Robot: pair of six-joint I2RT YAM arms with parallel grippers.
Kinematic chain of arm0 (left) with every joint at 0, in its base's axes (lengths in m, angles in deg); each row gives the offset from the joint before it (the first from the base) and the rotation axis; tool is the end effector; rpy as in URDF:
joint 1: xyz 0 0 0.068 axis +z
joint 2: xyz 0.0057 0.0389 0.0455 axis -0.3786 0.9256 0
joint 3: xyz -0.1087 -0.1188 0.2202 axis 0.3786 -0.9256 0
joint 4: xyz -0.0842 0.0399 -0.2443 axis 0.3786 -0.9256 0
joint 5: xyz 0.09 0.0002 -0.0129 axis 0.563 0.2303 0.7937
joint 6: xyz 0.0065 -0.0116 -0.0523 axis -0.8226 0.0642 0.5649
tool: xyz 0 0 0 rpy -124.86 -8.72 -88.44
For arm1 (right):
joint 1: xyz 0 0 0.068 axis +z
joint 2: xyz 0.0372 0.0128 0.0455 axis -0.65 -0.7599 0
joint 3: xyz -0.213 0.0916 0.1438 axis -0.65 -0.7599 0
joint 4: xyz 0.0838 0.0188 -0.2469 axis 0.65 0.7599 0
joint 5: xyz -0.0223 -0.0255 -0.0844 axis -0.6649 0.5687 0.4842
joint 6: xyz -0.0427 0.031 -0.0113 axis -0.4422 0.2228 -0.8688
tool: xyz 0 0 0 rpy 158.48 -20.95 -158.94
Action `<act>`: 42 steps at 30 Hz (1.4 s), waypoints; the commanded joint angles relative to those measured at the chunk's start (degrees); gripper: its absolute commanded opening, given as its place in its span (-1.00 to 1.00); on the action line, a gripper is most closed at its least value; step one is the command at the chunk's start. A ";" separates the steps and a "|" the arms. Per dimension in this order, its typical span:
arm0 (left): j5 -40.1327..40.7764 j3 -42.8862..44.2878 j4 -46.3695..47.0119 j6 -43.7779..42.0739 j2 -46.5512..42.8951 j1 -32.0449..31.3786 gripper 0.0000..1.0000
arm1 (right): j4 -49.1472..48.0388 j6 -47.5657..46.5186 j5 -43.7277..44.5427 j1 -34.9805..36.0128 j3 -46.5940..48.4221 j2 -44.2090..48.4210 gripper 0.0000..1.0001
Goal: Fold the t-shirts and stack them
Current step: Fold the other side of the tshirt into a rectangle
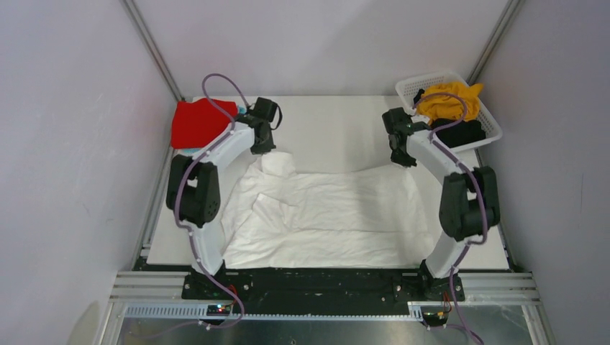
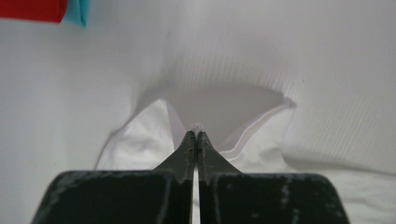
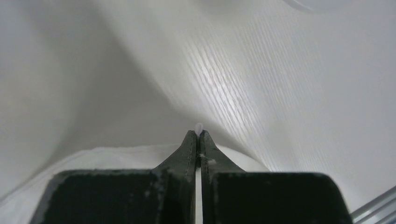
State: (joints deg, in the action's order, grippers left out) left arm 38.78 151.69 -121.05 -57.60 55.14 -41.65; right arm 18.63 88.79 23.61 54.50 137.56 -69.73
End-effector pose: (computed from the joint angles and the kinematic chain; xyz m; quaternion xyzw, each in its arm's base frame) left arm 0.3978 -0.1291 0.2288 -0.1003 0.9550 0.0373 0.2767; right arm 0.3561 0.0699 0.2272 0.2023 0.9294 -0.1692 0.2583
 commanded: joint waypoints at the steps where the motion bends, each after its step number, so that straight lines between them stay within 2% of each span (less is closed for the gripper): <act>1: 5.41 -7.16 1.13 3.03 -10.64 -3.63 -1.00 | 2.72 1.61 5.23 3.31 -5.01 9.52 -1.00; 10: 13.29 -26.85 1.53 10.32 -29.43 -9.41 -1.00 | 6.29 3.81 7.28 6.55 -15.73 25.02 -1.00; 19: 13.16 -38.73 1.36 15.19 -43.56 -13.63 -1.00 | 7.35 3.63 5.23 6.78 -20.11 31.91 -1.00; 30: 7.73 -51.07 0.38 18.01 -58.57 -15.60 -1.00 | 7.68 2.57 4.64 4.29 -25.20 36.15 -1.00; 36: 4.52 -52.80 -3.04 19.36 -63.61 -18.92 -1.00 | 1.32 -1.77 1.23 0.67 -25.95 34.49 -1.00; 42: 5.07 -53.65 -8.01 21.32 -65.43 -21.16 -1.00 | -0.20 -2.93 1.33 0.00 -26.14 31.94 -1.00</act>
State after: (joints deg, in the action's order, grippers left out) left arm 43.77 98.84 -125.20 -39.00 -8.96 -61.80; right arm 20.86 87.26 24.22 54.89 111.57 -36.53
